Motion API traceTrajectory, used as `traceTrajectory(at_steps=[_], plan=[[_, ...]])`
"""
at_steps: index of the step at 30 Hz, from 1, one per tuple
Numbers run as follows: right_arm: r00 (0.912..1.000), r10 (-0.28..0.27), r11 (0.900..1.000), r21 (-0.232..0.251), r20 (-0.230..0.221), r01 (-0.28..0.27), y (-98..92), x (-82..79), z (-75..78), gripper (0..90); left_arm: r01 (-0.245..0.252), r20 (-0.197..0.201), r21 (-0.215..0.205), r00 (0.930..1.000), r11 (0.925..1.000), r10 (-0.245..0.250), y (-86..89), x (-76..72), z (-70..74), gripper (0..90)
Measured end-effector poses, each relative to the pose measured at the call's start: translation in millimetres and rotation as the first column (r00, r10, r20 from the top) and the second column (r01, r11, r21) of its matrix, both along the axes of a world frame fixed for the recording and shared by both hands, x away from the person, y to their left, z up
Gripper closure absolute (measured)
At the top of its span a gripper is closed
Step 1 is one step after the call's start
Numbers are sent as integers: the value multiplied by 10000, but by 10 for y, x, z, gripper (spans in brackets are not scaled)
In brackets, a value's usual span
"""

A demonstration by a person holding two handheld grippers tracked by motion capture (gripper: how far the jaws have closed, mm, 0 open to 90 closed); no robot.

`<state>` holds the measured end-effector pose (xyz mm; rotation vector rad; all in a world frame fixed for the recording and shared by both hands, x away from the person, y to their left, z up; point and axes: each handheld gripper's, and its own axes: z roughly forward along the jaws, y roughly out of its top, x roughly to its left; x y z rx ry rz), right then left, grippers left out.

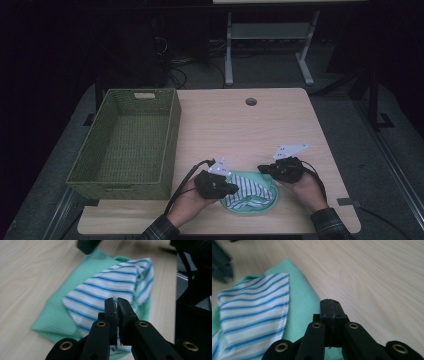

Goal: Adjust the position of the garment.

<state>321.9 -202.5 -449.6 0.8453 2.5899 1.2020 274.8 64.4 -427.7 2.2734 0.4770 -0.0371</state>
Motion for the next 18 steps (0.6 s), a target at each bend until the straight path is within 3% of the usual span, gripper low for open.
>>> traceTrajectory(at_steps=[8,18], plan=[[9998,114,9999,50,-141,-113,104,184,-36,899,476,-247,-31,9986,9989,-477,-110,-180,-73,897],[9985,270,9994,-179,-475,-279,204,241,-101,898,1204,-400,604,9922,9909,-1182,-321,-335,-251,897]])
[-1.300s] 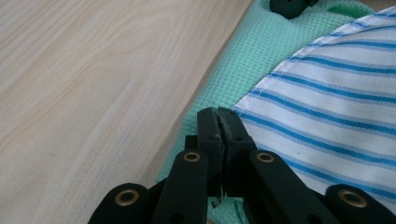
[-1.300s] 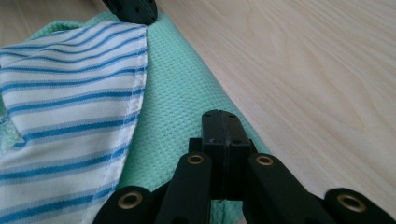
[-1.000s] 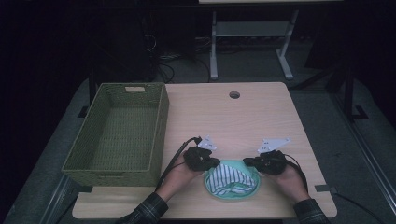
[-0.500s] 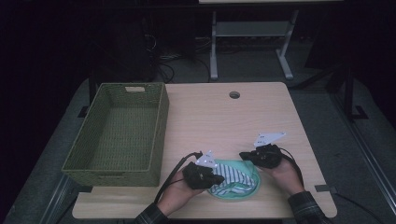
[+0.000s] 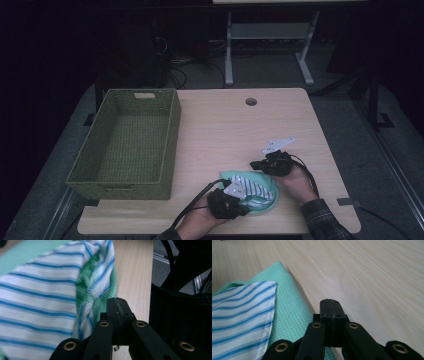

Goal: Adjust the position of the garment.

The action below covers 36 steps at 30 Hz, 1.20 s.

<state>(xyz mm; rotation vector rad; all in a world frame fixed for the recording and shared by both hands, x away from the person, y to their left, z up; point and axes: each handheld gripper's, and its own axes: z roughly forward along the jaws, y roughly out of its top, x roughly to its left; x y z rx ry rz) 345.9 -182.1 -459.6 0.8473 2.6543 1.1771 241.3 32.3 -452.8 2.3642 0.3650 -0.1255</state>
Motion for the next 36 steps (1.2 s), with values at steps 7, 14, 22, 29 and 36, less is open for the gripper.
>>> traceTrajectory(at_steps=[7,14,22,29,36], plan=[[9998,207,9997,-149,30,-207,-2,3,-39,899,14,132,354,9999,9994,-19,-11,20,-55,897],[9999,127,9994,-328,-103,-131,-10,-5,-68,898,-167,407,629,9991,9979,141,38,98,-77,896],[10000,11,9988,-484,-81,-15,-66,-5,-76,898,-605,662,804,9963,9949,553,122,203,-65,896],[9998,-28,9988,-482,-199,19,-147,-47,-81,898,-1049,841,835,9916,9910,978,237,338,-31,896],[9995,12,9987,-508,-309,-27,-201,-114,-80,898,-1613,867,709,9841,9843,1551,360,477,-12,896]])
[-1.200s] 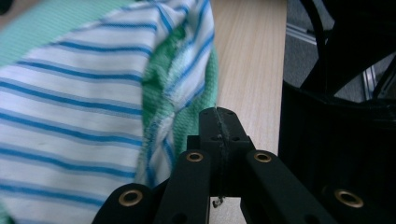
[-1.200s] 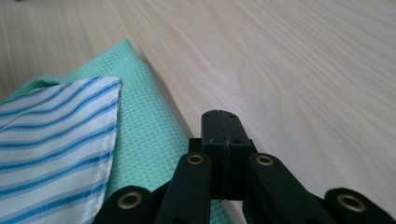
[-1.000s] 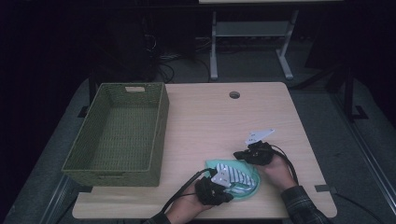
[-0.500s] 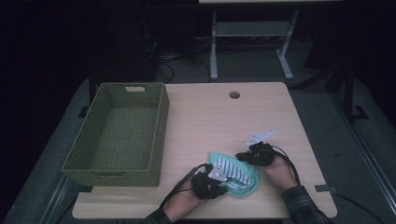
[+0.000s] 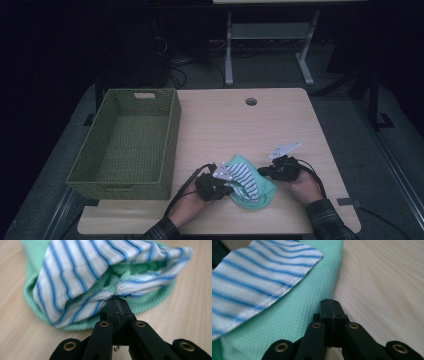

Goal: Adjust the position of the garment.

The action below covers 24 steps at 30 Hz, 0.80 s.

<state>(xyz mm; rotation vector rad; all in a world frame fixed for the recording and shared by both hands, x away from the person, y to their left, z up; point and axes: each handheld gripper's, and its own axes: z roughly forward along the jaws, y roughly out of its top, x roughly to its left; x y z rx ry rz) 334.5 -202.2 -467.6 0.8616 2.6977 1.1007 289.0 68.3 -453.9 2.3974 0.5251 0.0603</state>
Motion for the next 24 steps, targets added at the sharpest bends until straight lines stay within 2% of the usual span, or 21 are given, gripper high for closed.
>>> traceTrajectory(at_steps=[11,12,16,20,24], plan=[[9995,213,9998,10,-219,-213,15,-143,16,898,-425,-7,19,9991,9991,425,114,210,-6,893],[9995,218,9998,25,-229,-218,20,-157,19,898,-540,-38,-79,9985,9985,540,110,223,-13,893],[9992,311,9995,28,-256,-310,29,-212,23,898,-504,174,125,9986,9987,502,105,304,-19,888],[9989,379,9993,44,-285,-378,26,-263,31,898,-625,135,74,9980,9980,624,113,383,-24,880],[9991,361,9993,96,-225,-359,16,-276,42,895,-708,84,-91,9974,9974,709,127,385,4,867]])
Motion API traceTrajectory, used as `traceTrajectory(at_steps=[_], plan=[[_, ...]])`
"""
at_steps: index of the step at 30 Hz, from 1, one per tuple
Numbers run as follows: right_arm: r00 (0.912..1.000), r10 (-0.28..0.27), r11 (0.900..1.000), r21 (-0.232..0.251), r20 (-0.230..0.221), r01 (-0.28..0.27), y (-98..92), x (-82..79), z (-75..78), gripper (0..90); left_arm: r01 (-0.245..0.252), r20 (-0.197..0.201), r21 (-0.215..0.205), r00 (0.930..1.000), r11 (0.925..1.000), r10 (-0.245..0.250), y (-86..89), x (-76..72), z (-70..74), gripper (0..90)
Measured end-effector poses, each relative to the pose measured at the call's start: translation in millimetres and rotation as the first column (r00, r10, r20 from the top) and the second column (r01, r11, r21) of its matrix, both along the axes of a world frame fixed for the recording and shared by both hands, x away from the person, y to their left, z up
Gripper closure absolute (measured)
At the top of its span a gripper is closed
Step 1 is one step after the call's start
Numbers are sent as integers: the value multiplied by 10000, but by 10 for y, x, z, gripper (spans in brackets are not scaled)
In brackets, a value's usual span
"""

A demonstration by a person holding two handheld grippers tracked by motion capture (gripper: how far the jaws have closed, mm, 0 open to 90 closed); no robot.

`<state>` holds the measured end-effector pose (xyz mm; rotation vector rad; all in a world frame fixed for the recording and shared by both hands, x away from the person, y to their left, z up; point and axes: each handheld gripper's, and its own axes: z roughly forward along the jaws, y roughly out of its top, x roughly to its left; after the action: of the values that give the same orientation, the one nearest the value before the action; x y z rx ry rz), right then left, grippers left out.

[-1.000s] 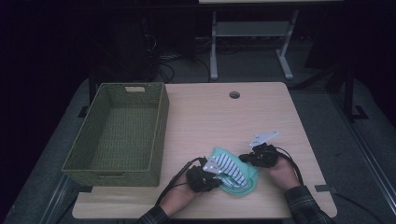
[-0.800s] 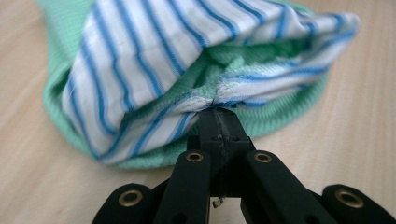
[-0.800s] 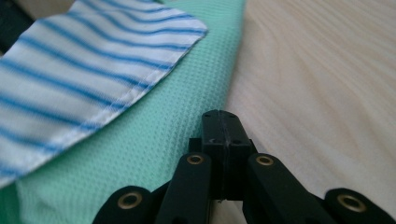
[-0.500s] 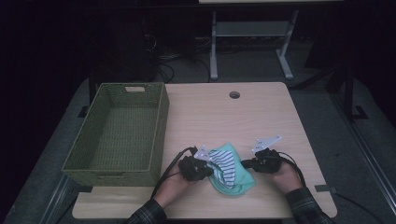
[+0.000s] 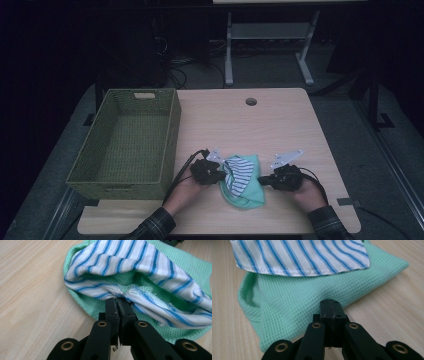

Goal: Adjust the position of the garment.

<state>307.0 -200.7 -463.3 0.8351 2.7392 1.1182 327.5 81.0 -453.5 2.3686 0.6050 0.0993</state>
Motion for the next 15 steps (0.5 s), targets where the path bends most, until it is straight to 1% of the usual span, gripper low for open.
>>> traceTrajectory(at_steps=[1,4,6,7,8,9,11,13,14,15], plan=[[9999,5,10000,23,101,-5,-8,4,1,890,75,48,52,10000,10000,-75,11,-3,24,858],[9998,-148,9998,97,156,146,-38,0,21,858,25,194,-117,9998,9999,-22,39,-23,96,816],[9991,-309,9995,124,292,306,-71,3,29,804,-29,274,-109,9996,9999,32,55,-34,140,778],[9985,-454,9989,167,292,449,-91,-2,33,776,-91,290,-262,9995,9996,98,53,-44,156,757],[9981,-514,9986,170,349,509,-117,-4,32,735,38,328,-165,9995,9999,-32,62,-48,185,733],[9968,-692,9975,165,390,686,-142,-12,31,686,103,371,-195,9993,9998,-96,60,-57,206,707],[9934,-1044,9945,137,481,1039,-198,-37,26,609,266,434,-54,9987,9996,-263,49,-70,255,648],[9890,-1369,9906,133,555,1363,-262,-56,14,514,379,597,-62,9975,9993,-375,43,-78,304,616],[9868,-1516,9884,157,570,1510,-293,-64,6,466,387,582,-168,9976,9991,-377,38,-81,323,596],[9845,-1647,9863,153,598,1641,-324,-73,-1,422,536,609,-46,9967,9986,-532,43,-70,346,577]])
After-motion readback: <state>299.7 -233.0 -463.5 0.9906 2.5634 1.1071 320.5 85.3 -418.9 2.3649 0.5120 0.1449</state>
